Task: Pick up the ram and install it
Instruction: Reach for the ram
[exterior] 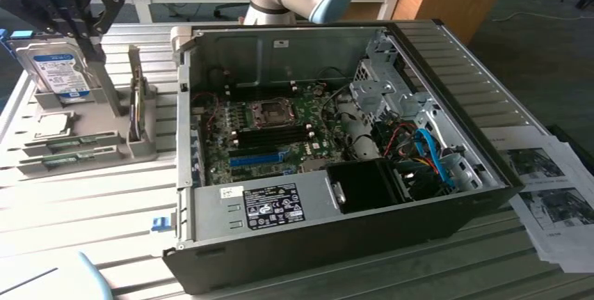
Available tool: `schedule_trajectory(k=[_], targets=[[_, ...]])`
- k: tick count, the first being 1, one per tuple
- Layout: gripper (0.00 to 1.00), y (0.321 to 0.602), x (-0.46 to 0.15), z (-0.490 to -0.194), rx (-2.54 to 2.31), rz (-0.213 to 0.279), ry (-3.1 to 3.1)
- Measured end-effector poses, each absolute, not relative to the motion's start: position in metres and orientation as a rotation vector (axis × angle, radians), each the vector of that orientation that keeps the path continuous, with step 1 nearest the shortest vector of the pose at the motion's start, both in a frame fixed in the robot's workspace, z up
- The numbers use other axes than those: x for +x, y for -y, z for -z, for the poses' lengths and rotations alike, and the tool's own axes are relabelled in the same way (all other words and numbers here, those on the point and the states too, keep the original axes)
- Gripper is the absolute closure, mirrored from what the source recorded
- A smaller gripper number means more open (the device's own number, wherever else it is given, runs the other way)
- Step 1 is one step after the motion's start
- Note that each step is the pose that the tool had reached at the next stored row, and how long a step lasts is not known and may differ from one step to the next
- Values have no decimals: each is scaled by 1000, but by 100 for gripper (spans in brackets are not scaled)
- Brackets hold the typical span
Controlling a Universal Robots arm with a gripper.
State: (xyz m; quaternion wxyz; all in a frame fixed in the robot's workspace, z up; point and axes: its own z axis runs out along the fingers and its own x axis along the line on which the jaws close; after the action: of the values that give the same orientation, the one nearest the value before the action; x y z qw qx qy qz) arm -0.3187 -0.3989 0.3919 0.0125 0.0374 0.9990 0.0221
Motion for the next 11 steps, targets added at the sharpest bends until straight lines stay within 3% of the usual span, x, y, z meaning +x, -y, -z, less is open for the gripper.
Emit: schedule_trajectory(k=[11], targets=[[91, 399, -342, -392, 117, -69, -3114]])
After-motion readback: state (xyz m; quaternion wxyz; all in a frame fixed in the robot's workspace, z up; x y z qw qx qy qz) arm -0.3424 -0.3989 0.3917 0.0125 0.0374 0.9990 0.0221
